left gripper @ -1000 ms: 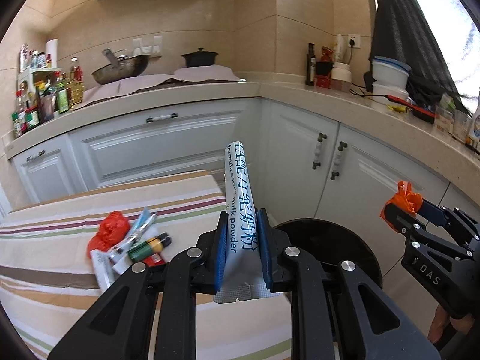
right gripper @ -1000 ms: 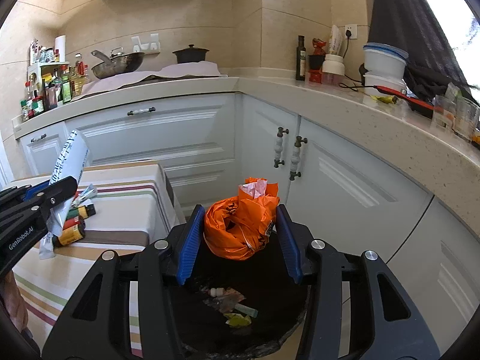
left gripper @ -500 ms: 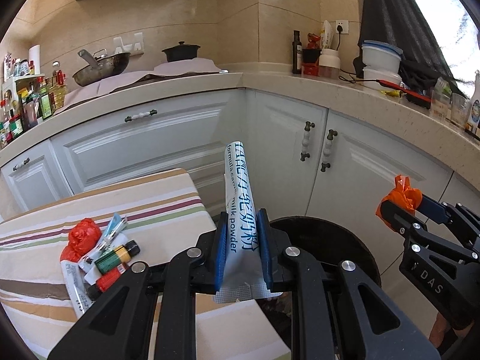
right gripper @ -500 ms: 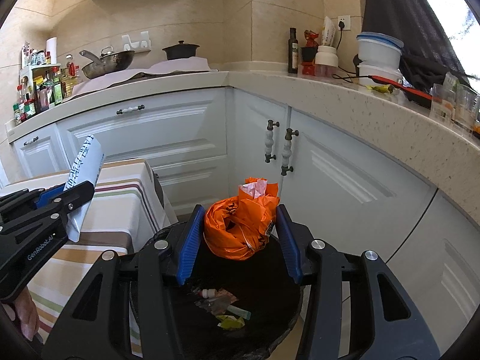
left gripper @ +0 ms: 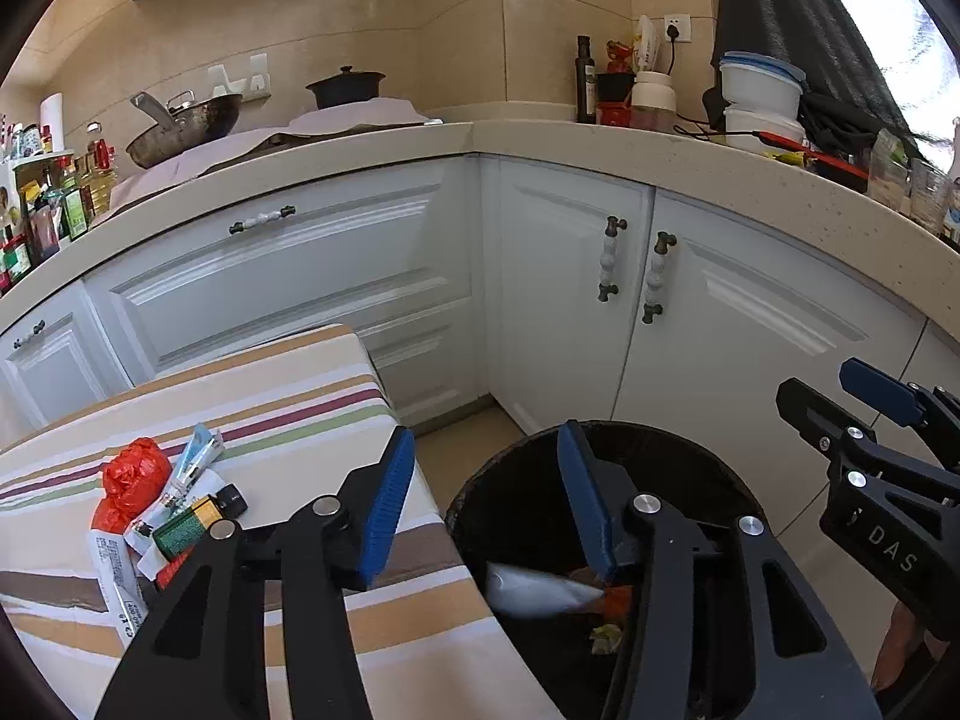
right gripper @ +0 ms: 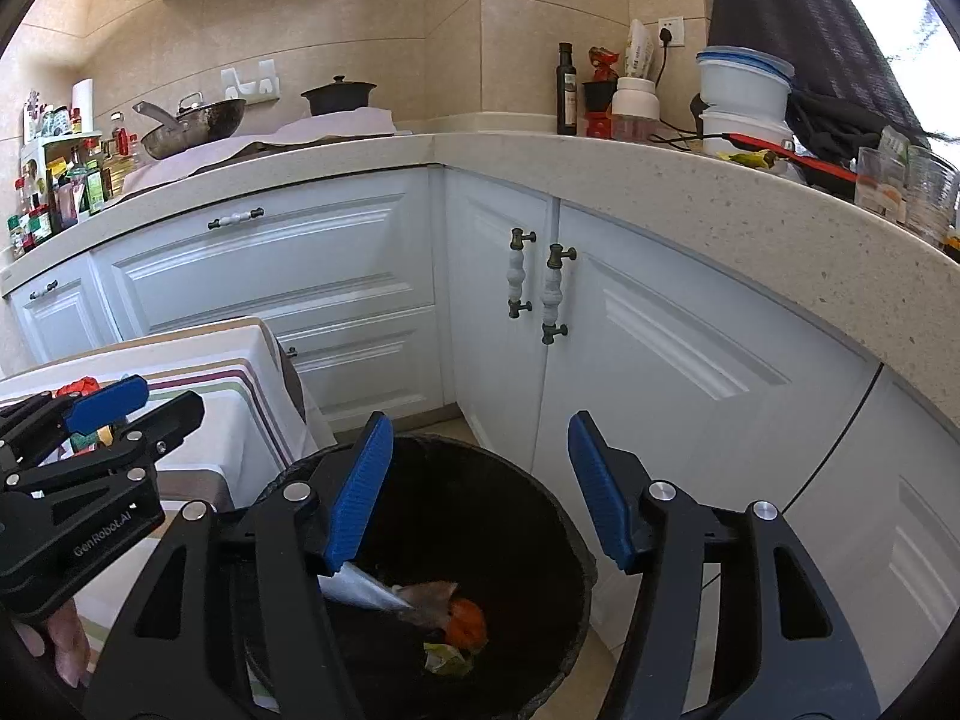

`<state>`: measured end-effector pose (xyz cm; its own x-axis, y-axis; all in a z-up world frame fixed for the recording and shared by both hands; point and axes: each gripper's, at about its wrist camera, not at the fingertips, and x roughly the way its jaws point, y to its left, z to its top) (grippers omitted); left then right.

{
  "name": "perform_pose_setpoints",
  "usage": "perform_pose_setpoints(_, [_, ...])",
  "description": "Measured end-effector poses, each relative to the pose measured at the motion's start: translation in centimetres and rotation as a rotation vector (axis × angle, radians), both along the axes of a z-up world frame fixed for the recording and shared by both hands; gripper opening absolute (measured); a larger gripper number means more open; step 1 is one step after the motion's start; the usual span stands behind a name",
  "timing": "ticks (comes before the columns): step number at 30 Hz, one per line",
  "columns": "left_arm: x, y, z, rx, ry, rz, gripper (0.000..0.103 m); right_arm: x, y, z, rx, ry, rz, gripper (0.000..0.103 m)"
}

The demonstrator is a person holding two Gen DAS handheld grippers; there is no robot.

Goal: Collect trash
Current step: 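Open both grippers over the bin to drop the orange bag and milk-powder tube, then return both tools to the table above the remaining trash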

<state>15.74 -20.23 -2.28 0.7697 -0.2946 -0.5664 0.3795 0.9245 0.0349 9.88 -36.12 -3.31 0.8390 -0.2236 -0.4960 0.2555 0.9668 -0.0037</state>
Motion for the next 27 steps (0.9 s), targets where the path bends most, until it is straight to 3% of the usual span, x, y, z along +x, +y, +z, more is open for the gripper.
perform_pose_setpoints(11, [-1.0,4.5,0.7,0.001,-0.002,0.103,0.059,0.6,2.4,-0.1,0.039,0.012,0.055,0.059])
perform_pose_setpoints(27, [-4.0,19.6,1.1,0.025,0.0,0.437,0.062,2.9,15.9,-0.6,0.053,0.071,0.339,0.06])
